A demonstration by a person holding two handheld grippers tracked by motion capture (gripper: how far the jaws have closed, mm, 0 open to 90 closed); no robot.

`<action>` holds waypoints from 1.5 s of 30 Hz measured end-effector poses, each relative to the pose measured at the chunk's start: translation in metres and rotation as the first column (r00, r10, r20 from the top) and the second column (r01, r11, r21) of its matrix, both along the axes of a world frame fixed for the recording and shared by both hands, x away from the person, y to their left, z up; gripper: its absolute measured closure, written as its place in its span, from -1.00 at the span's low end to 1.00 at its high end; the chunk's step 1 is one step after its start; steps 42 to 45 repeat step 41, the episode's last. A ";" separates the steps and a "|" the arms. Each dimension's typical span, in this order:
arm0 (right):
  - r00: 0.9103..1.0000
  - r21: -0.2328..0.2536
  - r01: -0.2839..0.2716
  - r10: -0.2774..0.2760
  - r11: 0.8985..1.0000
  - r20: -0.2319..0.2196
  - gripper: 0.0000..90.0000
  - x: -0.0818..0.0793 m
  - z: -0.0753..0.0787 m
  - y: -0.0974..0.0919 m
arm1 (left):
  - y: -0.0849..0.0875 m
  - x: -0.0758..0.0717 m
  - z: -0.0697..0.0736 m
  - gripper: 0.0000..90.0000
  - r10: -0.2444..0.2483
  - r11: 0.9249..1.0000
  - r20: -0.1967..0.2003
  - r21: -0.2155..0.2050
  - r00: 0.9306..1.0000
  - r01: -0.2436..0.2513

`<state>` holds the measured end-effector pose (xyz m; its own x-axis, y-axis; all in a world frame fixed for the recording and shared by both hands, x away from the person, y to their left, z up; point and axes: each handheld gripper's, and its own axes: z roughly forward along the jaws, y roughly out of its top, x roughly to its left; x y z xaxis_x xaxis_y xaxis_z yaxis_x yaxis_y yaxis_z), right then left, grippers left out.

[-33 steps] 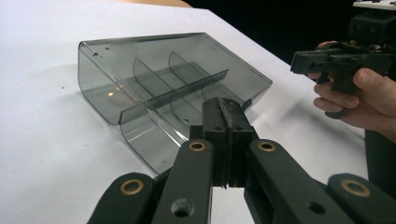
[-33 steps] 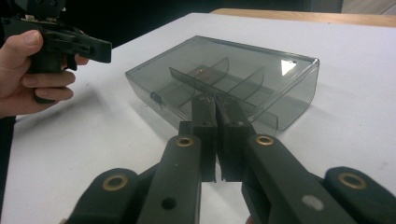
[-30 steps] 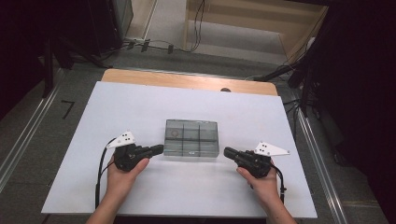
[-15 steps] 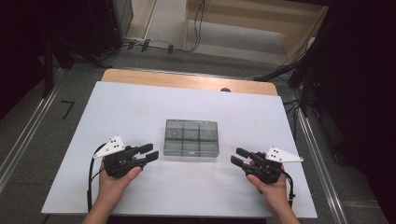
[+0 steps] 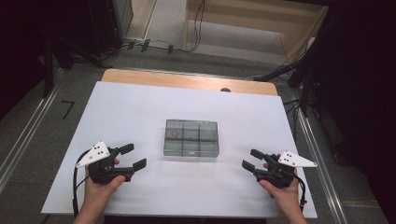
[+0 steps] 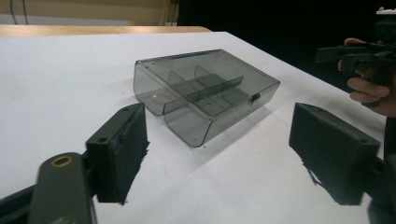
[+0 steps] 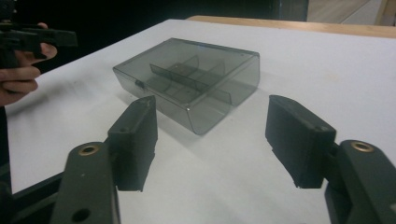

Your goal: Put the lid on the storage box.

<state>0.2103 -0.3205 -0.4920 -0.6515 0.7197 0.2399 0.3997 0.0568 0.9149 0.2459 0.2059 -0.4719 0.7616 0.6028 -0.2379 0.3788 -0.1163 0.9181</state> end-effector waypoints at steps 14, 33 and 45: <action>0.998 -0.045 0.046 -0.048 0.998 -0.031 -0.87 0.003 -0.010 -0.028 | 0.035 0.002 -0.009 -0.99 0.052 0.999 0.015 0.007 0.999 -0.052; 0.987 0.006 0.158 -0.158 0.987 -0.025 -1.00 0.004 -0.021 -0.061 | 0.065 0.008 -0.016 -1.00 0.144 0.990 0.028 0.001 0.989 -0.144; 0.989 0.007 0.144 -0.144 0.990 -0.024 -1.00 0.005 -0.020 -0.059 | 0.061 0.009 -0.018 -1.00 0.153 0.988 0.023 0.031 0.988 -0.153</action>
